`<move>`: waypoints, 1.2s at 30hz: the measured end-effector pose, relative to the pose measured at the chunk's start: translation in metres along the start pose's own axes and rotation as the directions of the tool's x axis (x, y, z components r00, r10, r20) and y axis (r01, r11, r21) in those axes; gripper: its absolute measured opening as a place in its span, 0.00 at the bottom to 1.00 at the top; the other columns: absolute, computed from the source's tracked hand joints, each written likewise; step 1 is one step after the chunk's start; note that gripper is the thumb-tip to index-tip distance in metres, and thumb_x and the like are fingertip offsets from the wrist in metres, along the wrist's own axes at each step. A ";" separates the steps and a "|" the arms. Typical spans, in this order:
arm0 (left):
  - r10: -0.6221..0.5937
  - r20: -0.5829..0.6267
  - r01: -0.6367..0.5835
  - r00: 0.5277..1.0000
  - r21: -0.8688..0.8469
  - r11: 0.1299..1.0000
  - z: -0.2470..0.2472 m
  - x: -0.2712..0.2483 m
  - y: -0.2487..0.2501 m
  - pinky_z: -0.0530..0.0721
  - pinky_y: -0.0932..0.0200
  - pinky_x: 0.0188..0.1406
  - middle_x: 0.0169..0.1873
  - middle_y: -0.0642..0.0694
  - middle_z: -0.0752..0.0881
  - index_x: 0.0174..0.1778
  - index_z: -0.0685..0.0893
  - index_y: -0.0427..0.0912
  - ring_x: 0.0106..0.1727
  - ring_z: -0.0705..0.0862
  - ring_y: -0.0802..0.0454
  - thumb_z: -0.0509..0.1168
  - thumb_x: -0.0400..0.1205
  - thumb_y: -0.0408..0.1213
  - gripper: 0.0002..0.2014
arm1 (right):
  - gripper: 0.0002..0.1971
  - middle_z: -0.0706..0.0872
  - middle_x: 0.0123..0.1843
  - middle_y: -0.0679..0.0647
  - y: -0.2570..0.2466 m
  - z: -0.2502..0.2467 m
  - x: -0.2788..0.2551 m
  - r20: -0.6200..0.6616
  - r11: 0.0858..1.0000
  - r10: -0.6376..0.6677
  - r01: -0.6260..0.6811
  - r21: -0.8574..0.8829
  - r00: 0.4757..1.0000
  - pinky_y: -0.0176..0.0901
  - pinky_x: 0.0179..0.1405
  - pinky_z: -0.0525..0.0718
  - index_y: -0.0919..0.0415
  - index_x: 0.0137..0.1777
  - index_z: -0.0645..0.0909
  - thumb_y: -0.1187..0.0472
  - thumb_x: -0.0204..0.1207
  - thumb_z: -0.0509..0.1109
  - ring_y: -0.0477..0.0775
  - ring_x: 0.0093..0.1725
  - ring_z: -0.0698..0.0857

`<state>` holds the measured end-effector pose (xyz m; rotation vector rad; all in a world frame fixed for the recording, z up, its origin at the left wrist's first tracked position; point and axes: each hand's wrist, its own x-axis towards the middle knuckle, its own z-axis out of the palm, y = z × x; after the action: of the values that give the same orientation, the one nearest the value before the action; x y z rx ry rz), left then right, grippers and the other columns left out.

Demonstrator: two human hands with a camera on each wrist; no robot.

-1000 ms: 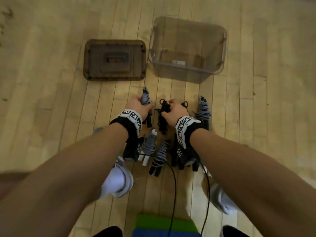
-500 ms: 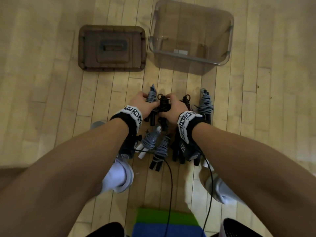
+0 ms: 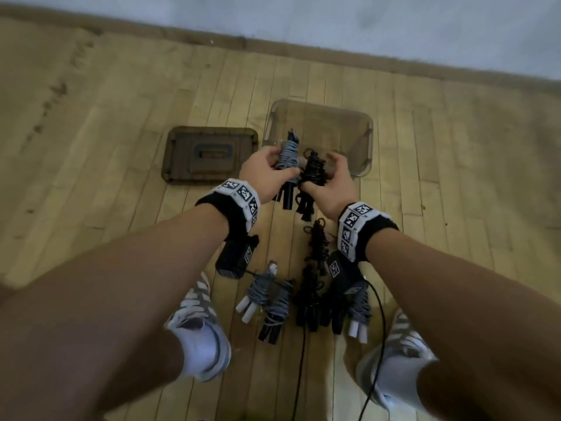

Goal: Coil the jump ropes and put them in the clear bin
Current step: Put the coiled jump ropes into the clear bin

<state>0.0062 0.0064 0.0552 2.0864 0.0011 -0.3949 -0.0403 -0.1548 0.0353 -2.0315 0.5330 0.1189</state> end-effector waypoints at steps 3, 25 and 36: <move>0.037 -0.014 -0.036 0.999 0.036 0.999 -0.004 0.027 0.033 0.77 0.69 0.42 0.67 0.48 0.86 0.79 0.76 0.46 0.56 0.86 0.55 0.76 0.81 0.51 0.32 | 0.37 0.86 0.59 0.50 -0.022 -0.017 0.023 -0.078 0.998 0.015 -0.010 0.063 0.997 0.47 0.54 0.90 0.54 0.77 0.66 0.54 0.73 0.81 0.46 0.48 0.87; -0.096 0.094 0.029 0.991 0.543 0.839 0.058 0.194 0.028 0.76 0.54 0.44 0.62 0.37 0.85 0.77 0.70 0.41 0.51 0.84 0.42 0.71 0.85 0.52 0.30 | 0.31 0.84 0.63 0.57 0.001 -0.006 0.200 0.033 0.958 0.254 -0.247 -0.147 0.967 0.45 0.52 0.84 0.61 0.74 0.72 0.49 0.77 0.79 0.56 0.56 0.85; -0.258 0.144 0.109 0.955 0.638 0.762 0.075 0.217 -0.006 0.82 0.46 0.60 0.68 0.32 0.83 0.82 0.69 0.36 0.67 0.84 0.34 0.63 0.88 0.37 0.26 | 0.22 0.84 0.70 0.61 0.021 0.040 0.226 0.183 0.910 0.347 -0.283 -0.302 0.920 0.41 0.51 0.73 0.65 0.72 0.80 0.56 0.81 0.73 0.63 0.69 0.83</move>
<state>0.1901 -0.0871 -0.0456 2.6998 -0.0675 -0.8477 0.1592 -0.2017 -0.0698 -2.1389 0.7256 0.6530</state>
